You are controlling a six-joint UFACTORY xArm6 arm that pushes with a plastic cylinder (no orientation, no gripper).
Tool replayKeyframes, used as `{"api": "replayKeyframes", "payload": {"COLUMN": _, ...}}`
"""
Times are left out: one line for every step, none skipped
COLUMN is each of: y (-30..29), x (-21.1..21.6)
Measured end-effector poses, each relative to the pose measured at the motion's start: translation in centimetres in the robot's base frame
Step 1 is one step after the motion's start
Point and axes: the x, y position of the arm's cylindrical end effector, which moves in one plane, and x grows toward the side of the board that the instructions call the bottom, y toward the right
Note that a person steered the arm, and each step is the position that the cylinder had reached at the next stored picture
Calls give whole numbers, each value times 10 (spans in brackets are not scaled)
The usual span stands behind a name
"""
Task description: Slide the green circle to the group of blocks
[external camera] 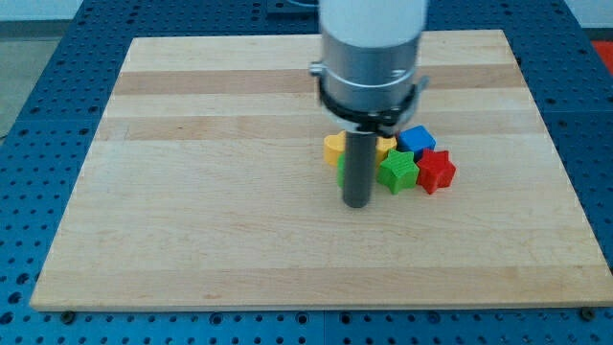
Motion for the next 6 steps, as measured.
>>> {"api": "replayKeyframes", "payload": {"y": -33, "x": 0}}
{"api": "replayKeyframes", "payload": {"y": -52, "x": 0}}
{"api": "replayKeyframes", "payload": {"y": -58, "x": 0}}
{"api": "replayKeyframes", "payload": {"y": -34, "x": 0}}
{"api": "replayKeyframes", "payload": {"y": -20, "x": 0}}
{"api": "replayKeyframes", "payload": {"y": -20, "x": 0}}
